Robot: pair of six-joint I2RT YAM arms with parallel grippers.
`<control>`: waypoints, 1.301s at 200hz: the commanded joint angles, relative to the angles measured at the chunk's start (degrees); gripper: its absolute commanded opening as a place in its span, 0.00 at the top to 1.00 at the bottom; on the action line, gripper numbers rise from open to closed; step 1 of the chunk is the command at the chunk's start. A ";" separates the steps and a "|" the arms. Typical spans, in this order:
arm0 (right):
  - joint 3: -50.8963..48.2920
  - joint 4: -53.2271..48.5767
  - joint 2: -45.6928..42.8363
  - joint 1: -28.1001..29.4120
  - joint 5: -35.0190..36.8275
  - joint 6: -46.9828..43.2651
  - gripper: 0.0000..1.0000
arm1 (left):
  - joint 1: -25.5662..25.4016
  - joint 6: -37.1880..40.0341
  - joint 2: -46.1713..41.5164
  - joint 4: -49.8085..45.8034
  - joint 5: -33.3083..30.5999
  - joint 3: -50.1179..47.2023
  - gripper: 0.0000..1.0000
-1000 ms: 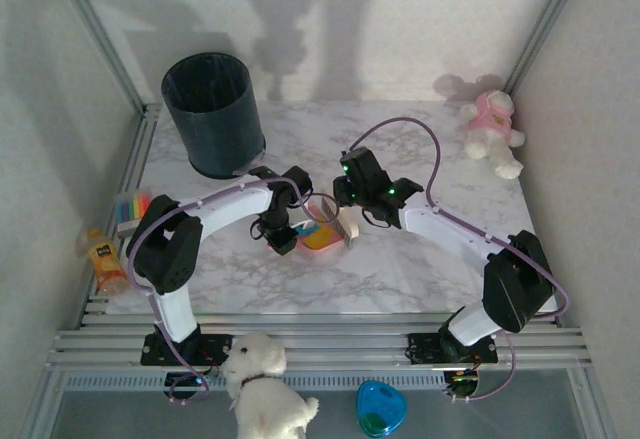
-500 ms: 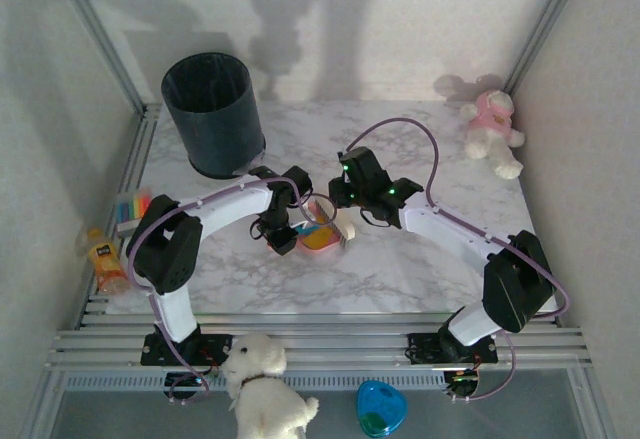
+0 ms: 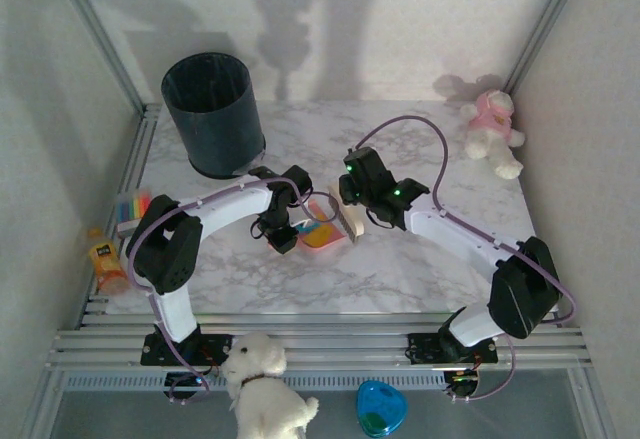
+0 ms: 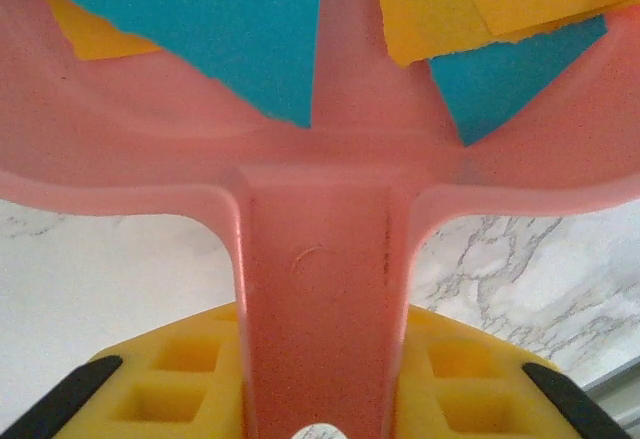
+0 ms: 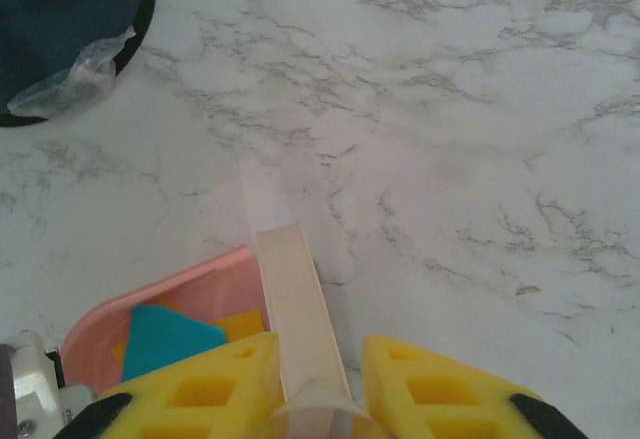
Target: Sweep away the paper scraps from the table
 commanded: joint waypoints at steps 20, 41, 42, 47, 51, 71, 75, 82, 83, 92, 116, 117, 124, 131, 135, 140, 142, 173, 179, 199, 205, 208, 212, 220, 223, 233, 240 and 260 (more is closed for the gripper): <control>-1.44 0.37 -4.00 0.49 5.15 1.90 1.00 | 0.61 1.16 -2.88 1.69 -0.81 -1.57 1.00; -1.80 -0.69 -5.37 0.49 8.40 2.11 1.00 | 0.91 1.34 -3.87 3.02 -0.44 -1.65 1.00; -1.82 -0.73 -5.45 0.49 8.60 2.11 1.00 | 0.94 1.34 -3.94 3.13 -0.43 -1.60 1.00; -1.92 -1.07 -5.75 0.49 9.57 2.20 1.00 | 1.01 1.42 -4.19 3.40 -0.34 -1.57 1.00; -2.00 -1.41 -5.96 0.50 10.29 2.20 1.00 | 1.05 1.48 -4.38 3.65 -0.28 -1.48 1.00; -2.62 -2.90 -7.21 0.43 13.09 2.22 1.00 | 1.38 1.56 -5.19 4.77 -0.33 -1.16 1.00; -2.78 -3.23 -7.47 0.37 13.44 2.13 1.00 | 1.44 1.52 -5.30 5.03 -0.40 -1.11 1.00; -2.98 -3.69 -7.73 0.16 14.14 2.05 1.00 | 1.55 1.43 -5.68 5.41 -0.42 -1.03 1.00; -3.02 -3.78 -7.86 0.08 14.19 2.05 1.00 | 1.57 1.43 -5.68 5.47 -0.42 -0.98 1.00; -3.39 -4.35 -8.41 -0.27 14.99 1.96 1.00 | 1.83 1.35 -6.08 5.92 -0.16 -0.79 1.00; -4.58 -5.26 -10.00 -1.31 16.54 1.77 1.00 | 2.95 0.75 -7.05 7.15 0.49 0.25 1.00; -4.62 -5.26 -10.10 -1.33 16.62 1.72 1.00 | 2.97 0.73 -7.16 7.22 0.52 0.27 1.00; -4.95 -5.43 -10.54 -1.67 16.85 1.59 1.00 | 3.31 0.52 -7.47 7.77 0.55 0.59 1.00; -5.21 -5.65 -10.86 -1.89 17.02 1.59 1.00 | 3.59 0.23 -7.69 8.21 0.18 0.96 1.00; -5.31 -5.78 -11.04 -2.11 17.14 1.51 1.00 | 3.76 0.03 -7.82 8.42 -0.09 1.26 1.00; -5.43 -5.93 -11.17 -2.19 17.23 1.45 1.00 | 3.93 -0.30 -7.92 8.65 -0.32 1.54 1.00; -5.44 -6.02 -11.23 -2.24 17.21 1.48 1.00 | 3.95 -0.32 -7.99 8.80 -0.33 1.71 1.00; -5.93 -6.58 -11.70 -2.75 17.86 1.21 1.00 | 5.25 -1.78 -9.04 10.47 -0.06 4.11 1.00; -6.04 -6.59 -11.77 -2.88 17.78 1.17 1.00 | 5.55 -2.30 -9.29 11.01 -0.04 4.61 1.00; -6.06 -6.58 -11.63 -3.10 17.43 1.28 1.00 | 6.94 -3.58 -10.03 12.36 1.15 6.66 1.00; -6.06 -6.56 -11.66 -3.10 17.31 1.22 1.00 | 7.34 -3.94 -10.20 12.75 1.57 7.28 1.00; -6.06 -6.58 -11.57 -3.10 17.32 1.23 1.00 | 7.49 -4.14 -10.28 12.82 1.72 7.58 1.00; -6.06 -6.60 -11.54 -3.16 17.32 1.26 1.00 | 7.75 -4.16 -10.34 12.96 2.31 8.07 1.00; -6.04 -6.63 -11.34 -3.18 17.17 1.34 1.00 | 8.15 -4.40 -10.51 13.18 3.39 8.95 1.00; -6.06 -6.63 -11.28 -3.15 17.18 1.36 1.00 | 8.29 -4.61 -10.52 13.25 3.70 9.25 1.00; -6.06 -6.60 -11.16 -3.21 17.01 1.36 1.00 | 8.65 -5.09 -10.62 13.43 4.38 10.59 1.00; -6.06 -6.59 -11.03 -3.27 16.97 1.37 1.00 | 8.93 -5.91 -10.62 13.68 4.43 11.49 1.00; -5.97 -6.59 -10.70 -3.34 16.79 1.39 1.00 | 9.98 -7.51 -10.64 13.98 6.11 14.07 1.00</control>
